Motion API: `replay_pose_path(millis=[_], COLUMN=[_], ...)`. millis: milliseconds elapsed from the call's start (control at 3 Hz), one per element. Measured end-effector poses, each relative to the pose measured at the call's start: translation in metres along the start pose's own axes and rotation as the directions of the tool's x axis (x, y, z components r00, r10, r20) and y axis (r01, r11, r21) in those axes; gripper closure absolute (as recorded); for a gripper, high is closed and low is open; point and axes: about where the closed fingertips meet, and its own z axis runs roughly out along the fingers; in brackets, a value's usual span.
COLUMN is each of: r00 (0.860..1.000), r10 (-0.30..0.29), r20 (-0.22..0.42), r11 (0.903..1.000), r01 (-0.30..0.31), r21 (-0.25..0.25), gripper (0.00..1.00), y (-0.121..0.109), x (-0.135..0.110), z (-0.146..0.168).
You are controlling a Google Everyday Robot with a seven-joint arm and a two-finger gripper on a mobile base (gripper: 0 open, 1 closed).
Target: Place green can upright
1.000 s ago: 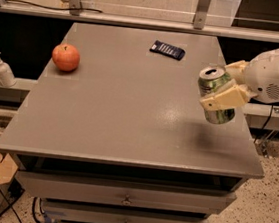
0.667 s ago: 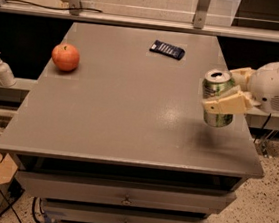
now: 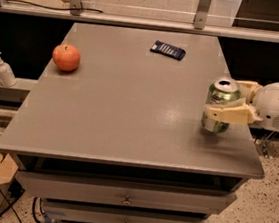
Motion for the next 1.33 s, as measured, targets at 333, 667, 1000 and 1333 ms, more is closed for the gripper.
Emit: replay_pose_path(millis=[333,667,1000,1333], r00=[0.998,0.995,0.995,0.995], r10=[0.012,0.017,0.024,0.023], r20=[0.067,0.095,0.101,0.102], r11=[0.9998,0.9996,0.9995,0.9995], r01=[-0.013,-0.019,-0.026,-0.025], r21=[0.014,0.02,0.02,0.017], gripper=[0.53,0.28,0.06,0.0], y=[-0.001,-0.0012,-0.0012,-0.0005], x=[0.0047,0.0058,0.005,0.0042], z=[-0.0015,-0.0023,-0.001,0.0003])
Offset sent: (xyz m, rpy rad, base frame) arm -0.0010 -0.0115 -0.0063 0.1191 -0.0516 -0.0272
